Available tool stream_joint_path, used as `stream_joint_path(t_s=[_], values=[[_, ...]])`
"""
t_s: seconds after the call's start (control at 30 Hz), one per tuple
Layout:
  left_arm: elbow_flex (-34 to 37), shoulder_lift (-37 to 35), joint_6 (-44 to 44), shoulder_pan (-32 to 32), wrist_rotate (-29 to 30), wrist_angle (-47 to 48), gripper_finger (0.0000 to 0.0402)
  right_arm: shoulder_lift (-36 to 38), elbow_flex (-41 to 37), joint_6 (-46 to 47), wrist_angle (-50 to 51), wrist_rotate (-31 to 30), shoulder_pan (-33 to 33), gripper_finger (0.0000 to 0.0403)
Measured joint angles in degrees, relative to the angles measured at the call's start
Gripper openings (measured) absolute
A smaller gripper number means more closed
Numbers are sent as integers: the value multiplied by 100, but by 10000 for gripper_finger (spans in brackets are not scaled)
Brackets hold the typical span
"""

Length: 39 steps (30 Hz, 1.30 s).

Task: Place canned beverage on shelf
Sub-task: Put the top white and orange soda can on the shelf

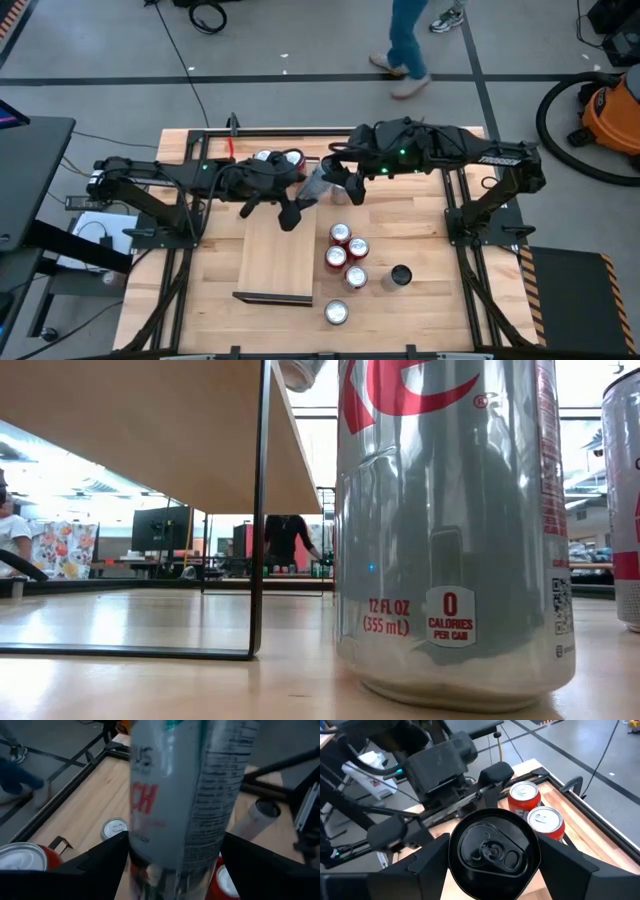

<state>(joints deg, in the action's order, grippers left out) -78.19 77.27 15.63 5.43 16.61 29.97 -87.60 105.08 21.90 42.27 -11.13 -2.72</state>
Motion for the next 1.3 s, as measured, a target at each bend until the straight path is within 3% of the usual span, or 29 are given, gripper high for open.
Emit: stream_joint_path(t_s=[0.2, 0.53, 0.7, 0.97, 1.1, 1.3], values=[[6, 1, 7, 0, -130, 152, 316, -128, -2, 199, -238, 29, 4, 275], [4, 0, 349, 9, -122, 400, 262, -144, -7, 34, -643, 308, 28, 279], [4, -6, 503, 11, -152, 385, 262, -144, -7, -183, -685, 415, 80, 296], [4, -65, 476, 10, -184, 377, 266, 65, -4, -850, -773, 1628, 391, 361], [11, -112, 285, -12, -126, 368, 266, 293, 2, -1126, -730, 1329, 402, 391], [235, -387, -204, -26, -452, 246, 266, 431, 2, -1286, -355, 961, 278, 392]])
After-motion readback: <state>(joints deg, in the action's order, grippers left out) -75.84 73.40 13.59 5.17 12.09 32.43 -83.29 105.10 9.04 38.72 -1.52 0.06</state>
